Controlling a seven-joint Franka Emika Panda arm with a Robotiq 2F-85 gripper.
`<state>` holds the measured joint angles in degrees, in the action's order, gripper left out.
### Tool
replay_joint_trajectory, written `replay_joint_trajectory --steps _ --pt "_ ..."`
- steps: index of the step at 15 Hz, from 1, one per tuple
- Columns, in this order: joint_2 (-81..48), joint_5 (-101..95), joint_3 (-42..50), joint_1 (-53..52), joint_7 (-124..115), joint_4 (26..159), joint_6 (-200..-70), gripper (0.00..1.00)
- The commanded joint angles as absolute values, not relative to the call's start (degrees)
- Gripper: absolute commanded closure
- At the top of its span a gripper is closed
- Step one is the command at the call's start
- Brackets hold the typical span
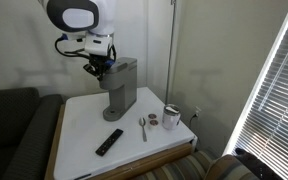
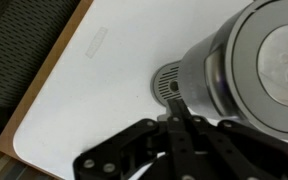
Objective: Open the coffee machine
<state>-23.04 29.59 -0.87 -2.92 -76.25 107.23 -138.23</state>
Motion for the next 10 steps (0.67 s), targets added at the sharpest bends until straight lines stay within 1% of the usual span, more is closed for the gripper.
replay_joint_trajectory --steps 1,6,10 --pt "-21.7 30.5 -1.0 -3.0 -78.9 109.7 -141.3 1.00" --pt "-21.5 33.3 -2.5 -2.0 -78.1 110.4 -145.1 1.00" --pt "-21.5 40.8 -4.7 -0.8 -72.9 110.8 -148.8 1.00"
